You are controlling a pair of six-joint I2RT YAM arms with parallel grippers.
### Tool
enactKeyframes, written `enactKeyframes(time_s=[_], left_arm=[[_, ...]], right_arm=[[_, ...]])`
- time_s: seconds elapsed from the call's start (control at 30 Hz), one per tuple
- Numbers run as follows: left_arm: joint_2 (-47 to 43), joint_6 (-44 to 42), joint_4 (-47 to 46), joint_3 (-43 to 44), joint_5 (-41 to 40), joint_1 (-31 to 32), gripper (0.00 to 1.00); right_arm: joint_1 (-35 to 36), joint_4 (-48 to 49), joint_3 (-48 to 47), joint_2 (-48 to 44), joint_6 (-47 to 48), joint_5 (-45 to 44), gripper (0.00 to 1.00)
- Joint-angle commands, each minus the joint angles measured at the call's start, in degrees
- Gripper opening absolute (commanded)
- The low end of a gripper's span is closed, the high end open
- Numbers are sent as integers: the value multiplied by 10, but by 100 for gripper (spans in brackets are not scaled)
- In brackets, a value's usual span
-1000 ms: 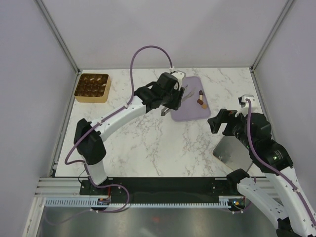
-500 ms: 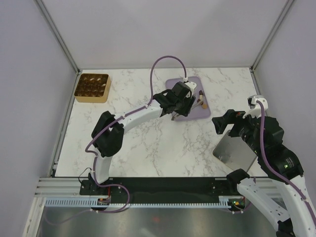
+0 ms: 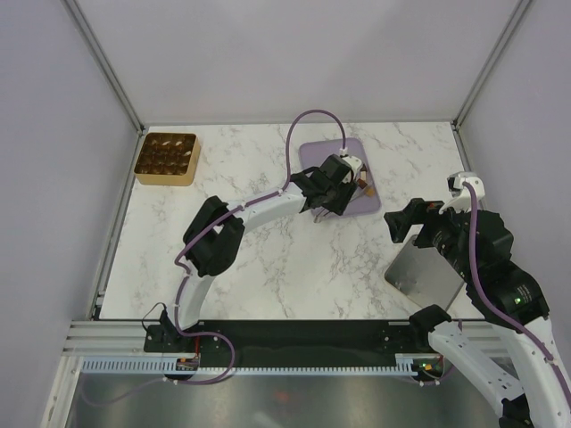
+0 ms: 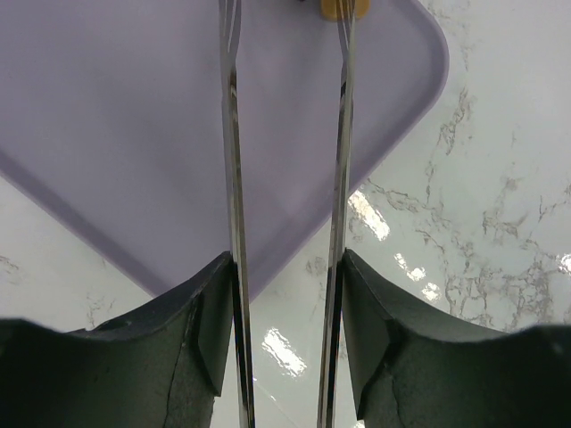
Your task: Pack the chocolate
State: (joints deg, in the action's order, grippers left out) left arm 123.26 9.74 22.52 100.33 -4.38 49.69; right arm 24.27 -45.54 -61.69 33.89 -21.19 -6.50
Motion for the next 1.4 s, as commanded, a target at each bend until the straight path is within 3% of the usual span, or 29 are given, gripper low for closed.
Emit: enactKeyframes(time_s=[0.0,0.67,1.37], left_arm=[[5,-22,-32,30,-14,4,56],[5,-25,-30,27,-29,4,44],[-180,22,31,-109,-114,0,37]], right_arm=[[1,-1,-17,-4,9,-16,98],[2,-3,-10,-9,-1,-18,98],[2,-2,-4,-15,-17,2,98]])
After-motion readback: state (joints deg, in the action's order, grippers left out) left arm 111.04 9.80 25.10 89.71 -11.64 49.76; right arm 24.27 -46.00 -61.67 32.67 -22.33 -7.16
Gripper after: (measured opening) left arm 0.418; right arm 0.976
